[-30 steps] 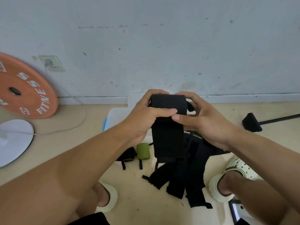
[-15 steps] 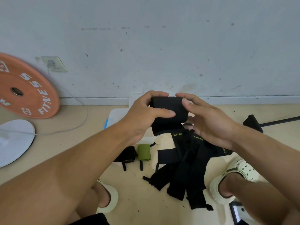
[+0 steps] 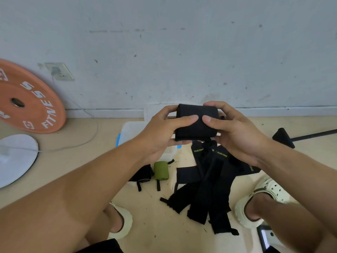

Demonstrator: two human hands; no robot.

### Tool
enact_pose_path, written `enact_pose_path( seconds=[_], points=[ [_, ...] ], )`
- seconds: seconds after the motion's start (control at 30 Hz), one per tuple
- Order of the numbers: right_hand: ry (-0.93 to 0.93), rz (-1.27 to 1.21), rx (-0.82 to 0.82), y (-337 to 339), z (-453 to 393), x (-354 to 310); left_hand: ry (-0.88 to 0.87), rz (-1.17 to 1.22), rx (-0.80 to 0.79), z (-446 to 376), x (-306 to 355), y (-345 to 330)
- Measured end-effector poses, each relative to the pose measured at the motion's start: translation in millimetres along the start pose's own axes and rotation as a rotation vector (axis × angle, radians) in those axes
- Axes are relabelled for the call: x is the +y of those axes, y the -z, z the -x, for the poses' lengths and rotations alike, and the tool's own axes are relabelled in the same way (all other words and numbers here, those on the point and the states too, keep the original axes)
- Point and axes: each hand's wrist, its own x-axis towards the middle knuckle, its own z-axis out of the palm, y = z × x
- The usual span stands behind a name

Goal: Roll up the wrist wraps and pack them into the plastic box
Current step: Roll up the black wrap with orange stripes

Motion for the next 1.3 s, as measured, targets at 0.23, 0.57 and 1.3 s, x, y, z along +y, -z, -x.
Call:
enact_pose_path(
  seconds=[0.23, 0.57, 1.3],
  points=[
    [-0.097, -0.115, -0.087, 0, -4, 8, -0.122, -0.012, 0.125, 1, -4, -3],
    [-0.332, -0.406, 0.033, -43, -17, 18, -0.506, -0.424, 0.442, 7, -39, 2],
    [-0.449, -0.017, -0.182, -89, -49, 47, -0.47, -1.18, 0.136, 24, -30, 83]
  ],
)
